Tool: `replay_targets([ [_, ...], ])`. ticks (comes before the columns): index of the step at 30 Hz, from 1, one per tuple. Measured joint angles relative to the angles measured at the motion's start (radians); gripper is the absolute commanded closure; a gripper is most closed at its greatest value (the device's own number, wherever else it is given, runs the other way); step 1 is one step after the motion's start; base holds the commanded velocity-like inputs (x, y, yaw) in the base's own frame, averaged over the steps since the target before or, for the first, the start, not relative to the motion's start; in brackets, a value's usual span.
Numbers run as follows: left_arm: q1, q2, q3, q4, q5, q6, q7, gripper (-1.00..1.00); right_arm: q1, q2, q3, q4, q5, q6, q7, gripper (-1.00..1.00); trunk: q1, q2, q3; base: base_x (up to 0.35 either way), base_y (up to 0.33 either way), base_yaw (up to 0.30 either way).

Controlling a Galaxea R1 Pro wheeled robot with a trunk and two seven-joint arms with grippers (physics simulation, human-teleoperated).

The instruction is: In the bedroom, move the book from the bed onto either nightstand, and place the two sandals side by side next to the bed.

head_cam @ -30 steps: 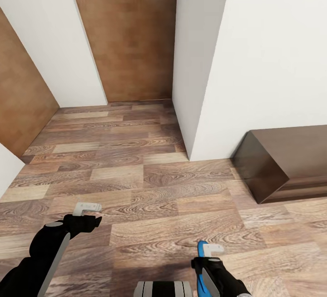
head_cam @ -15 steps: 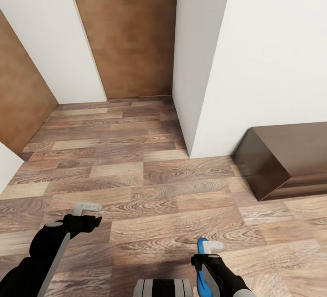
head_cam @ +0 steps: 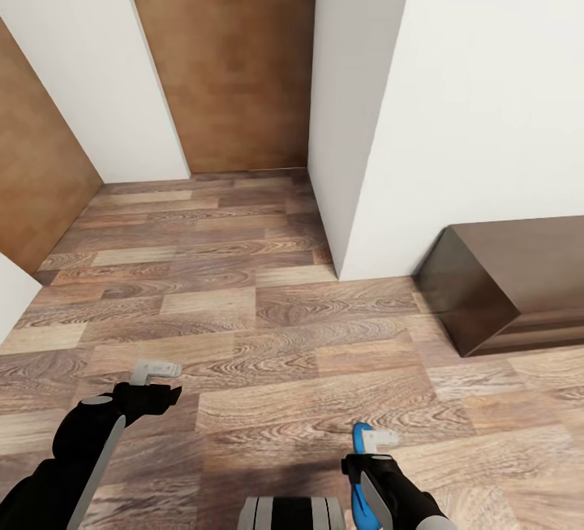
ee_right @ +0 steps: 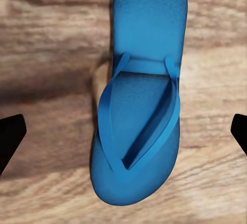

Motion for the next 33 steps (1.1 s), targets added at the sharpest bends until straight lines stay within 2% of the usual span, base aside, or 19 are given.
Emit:
replay_targets([
  [5, 0.000, 0.000, 0.000, 0.000, 0.000, -0.001, 0.000, -1.00, -0.001, 0.000, -0.001, -0.001, 0.001, 0.000, 0.000, -1.00, 0.002, -0.001, -0.019, 0.000, 0.000, 0.000],
  [25, 0.000, 0.000, 0.000, 0.000, 0.000, -0.001, 0.000, -1.00, -0.033, -0.001, -0.001, 0.000, 0.003, 0.001, 0.000, -1.00, 0.002, -0.001, -0.019, 0.000, 0.000, 0.000],
  [33, 0.001, 0.000, -0.001, 0.000, 0.000, -0.001, 0.000, -1.00, -0.043, -0.001, -0.001, 0.004, 0.004, 0.002, 0.000, -1.00, 0.005, -0.003, -0.047, 0.000, 0.000, 0.000],
])
